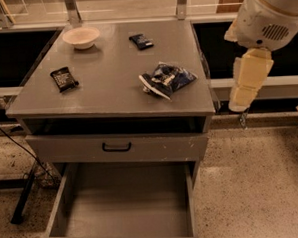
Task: Place blue chip bag into middle drawer
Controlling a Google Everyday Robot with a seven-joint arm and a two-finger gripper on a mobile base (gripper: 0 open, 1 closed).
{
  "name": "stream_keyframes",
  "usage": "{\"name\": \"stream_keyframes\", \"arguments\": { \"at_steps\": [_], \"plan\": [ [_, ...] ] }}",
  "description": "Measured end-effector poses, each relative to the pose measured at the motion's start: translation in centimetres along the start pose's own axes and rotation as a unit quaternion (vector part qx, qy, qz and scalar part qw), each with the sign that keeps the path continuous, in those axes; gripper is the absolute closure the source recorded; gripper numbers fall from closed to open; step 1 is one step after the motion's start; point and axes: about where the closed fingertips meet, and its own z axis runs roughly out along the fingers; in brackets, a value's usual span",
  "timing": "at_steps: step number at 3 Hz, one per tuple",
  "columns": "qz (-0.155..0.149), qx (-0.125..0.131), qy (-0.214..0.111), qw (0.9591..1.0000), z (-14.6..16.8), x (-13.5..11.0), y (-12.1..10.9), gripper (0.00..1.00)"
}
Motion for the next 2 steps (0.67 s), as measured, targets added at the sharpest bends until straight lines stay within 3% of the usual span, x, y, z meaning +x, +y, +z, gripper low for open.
{"name": "stream_keyframes", "arguments": {
  "at_steps": [1, 2],
  "plan": [
    [-0.021, -0.016, 0.002, 0.9997, 3.20, -4.30, -1.44, 0.00],
    [-0.020, -0.016, 0.002, 0.9997, 3.42, -4.47, -1.73, 0.00]
  ]
}}
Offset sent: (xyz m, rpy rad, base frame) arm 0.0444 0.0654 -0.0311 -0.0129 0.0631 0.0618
